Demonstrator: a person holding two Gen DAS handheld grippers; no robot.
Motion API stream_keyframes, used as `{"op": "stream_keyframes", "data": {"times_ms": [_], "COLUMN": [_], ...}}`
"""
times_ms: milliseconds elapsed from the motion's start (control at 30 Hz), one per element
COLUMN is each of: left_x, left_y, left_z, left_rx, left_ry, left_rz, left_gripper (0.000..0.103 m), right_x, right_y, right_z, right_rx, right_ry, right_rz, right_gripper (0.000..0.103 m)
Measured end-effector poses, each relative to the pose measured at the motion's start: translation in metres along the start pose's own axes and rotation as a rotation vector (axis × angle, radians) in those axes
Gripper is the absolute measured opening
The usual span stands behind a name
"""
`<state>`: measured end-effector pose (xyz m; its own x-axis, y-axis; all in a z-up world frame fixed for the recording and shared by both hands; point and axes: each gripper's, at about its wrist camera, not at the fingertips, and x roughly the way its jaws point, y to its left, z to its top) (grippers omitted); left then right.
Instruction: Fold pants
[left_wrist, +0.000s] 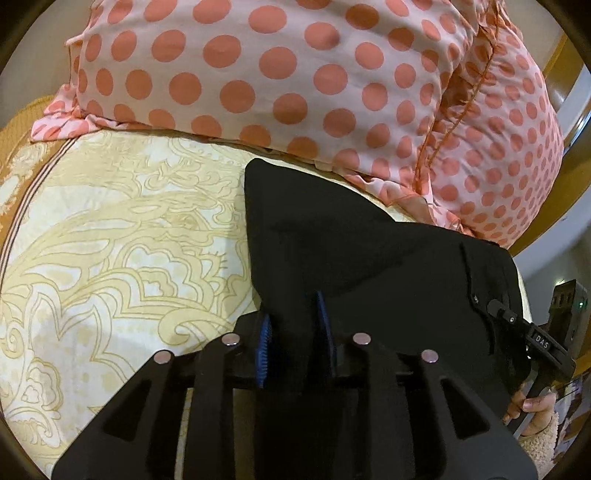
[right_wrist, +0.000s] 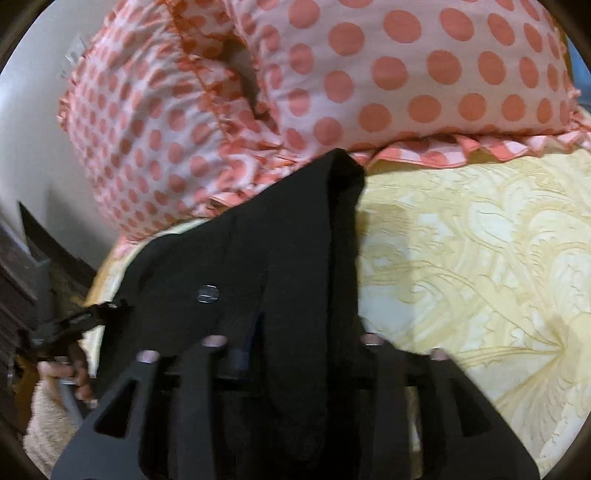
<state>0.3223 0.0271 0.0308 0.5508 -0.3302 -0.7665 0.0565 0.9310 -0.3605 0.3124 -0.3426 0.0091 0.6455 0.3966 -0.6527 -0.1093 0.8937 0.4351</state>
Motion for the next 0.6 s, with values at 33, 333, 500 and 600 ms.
{"op": "stream_keyframes", "data": {"times_ms": [33, 333, 500, 600], "left_x": [-0.002, -0.090, -0.093, -0.068], "left_y": [-0.002, -0.029, -0.068, -0.077], "left_z": [-0.001, -0.043, -0.075, -0.086], "left_rx": [0.008, 0.100, 0.192, 0.212], "left_ry": [-0.002, -0.201, -0.169, -0.081], "left_rz": [0.014, -0.030, -0.146, -0.142], "left_gripper": [0.035, 0.090, 0.096, 0.096], "right_x": [-0.002, -0.097, -0.090, -0.064], "right_y": [-0.003, 0.046, 0.094, 0.095], "right_z": [-0.001, -0.035, -0.073, -0.078], "right_rx": [0.012, -0.159, -0.382, -0.376], "right_ry": [0.001, -0.294, -0.198, -0.068], "right_rz": [0.002, -0.150, -0.090, -0.118], "right_gripper": [0.059, 0.076, 0.080, 0.080]}}
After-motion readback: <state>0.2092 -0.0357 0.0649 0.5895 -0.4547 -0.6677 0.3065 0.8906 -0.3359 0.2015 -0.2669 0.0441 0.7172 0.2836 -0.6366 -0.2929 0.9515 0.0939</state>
